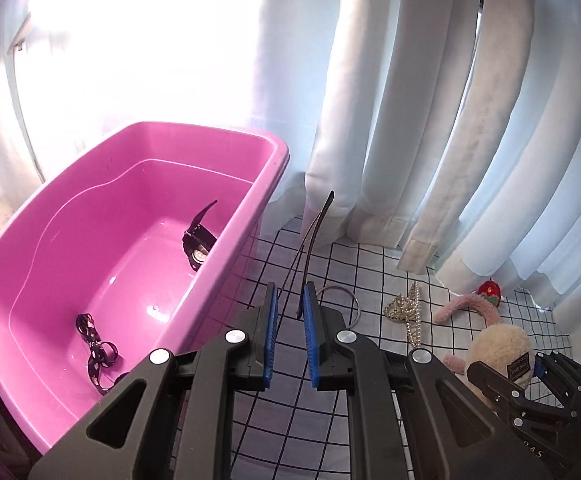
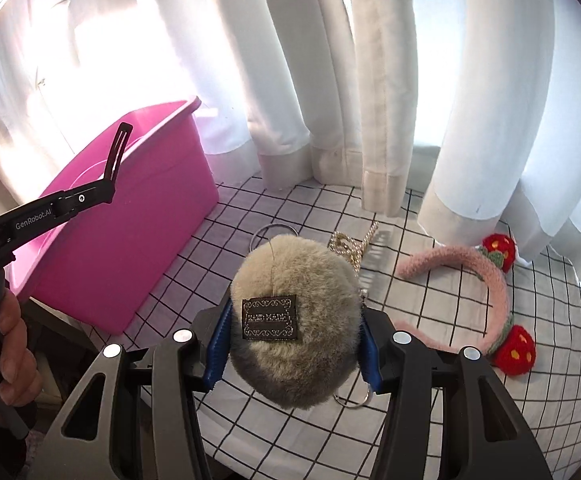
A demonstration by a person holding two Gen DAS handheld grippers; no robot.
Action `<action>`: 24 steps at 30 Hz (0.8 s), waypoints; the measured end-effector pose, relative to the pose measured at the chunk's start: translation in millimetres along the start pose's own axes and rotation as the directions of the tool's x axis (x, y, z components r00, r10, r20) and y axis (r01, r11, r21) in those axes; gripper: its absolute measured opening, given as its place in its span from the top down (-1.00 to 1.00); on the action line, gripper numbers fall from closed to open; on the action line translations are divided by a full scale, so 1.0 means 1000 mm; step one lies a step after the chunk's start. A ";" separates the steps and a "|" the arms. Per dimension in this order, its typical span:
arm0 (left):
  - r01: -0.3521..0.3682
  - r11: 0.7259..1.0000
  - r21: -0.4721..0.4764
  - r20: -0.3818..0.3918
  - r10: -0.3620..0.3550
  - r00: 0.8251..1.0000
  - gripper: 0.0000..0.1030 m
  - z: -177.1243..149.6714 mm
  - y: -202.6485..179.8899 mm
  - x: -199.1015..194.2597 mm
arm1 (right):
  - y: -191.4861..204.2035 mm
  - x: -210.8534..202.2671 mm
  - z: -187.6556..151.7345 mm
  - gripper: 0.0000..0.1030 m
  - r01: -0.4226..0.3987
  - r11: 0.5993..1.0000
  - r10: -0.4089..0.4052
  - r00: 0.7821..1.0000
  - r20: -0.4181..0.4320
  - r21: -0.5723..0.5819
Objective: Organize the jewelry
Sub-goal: 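Carry the hair pins and pom-pom over the pink tub with both tools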
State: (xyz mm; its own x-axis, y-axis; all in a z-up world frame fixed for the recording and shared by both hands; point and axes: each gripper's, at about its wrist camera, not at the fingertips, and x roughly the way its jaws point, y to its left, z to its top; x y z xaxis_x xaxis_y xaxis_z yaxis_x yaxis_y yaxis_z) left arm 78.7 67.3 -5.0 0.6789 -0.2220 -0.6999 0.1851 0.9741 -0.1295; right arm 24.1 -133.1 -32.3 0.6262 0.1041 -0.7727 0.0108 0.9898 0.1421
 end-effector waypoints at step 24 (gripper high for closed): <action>-0.289 0.925 -0.248 -0.001 0.298 0.955 0.75 0.046 0.161 -0.025 | 0.198 0.067 0.139 0.02 -0.300 0.893 0.320 0.947 0.004 -0.335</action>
State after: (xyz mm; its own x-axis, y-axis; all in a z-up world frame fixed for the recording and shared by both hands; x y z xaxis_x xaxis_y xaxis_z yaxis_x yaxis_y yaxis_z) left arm 124.5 228.1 24.2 0.7026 0.0780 -0.7073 -0.2008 0.9753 -0.0919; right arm 176.7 56.0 30.6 0.6001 0.4152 -0.6837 -0.4393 0.8854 0.1521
